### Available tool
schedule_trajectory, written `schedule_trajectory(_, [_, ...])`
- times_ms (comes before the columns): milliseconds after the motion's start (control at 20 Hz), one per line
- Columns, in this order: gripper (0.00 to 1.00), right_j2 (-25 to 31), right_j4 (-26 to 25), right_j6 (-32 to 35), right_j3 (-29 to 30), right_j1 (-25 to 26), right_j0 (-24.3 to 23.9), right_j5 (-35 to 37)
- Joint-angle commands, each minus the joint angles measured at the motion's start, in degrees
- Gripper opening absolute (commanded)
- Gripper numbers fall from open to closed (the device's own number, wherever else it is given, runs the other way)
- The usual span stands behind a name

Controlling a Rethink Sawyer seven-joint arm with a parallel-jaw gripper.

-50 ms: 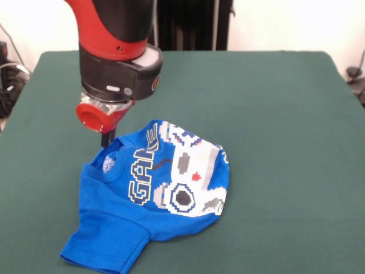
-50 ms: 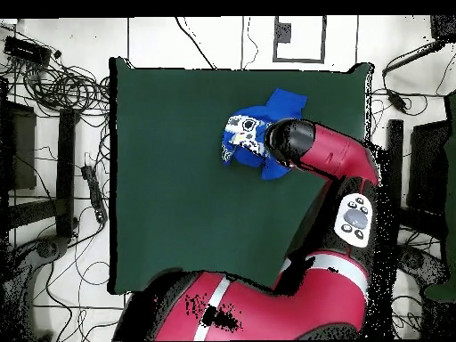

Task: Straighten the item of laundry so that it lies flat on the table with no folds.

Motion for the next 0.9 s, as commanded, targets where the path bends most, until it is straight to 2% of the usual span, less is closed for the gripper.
schedule_trajectory(50, [0.00, 8.40, -1.07, -4.93, 10.77, -0.60, 1.51, 0.52])
schedule_trajectory(900, [0.00, 9.88, 0.22, -1.06, 15.77, -1.62, 2.58, -3.88])
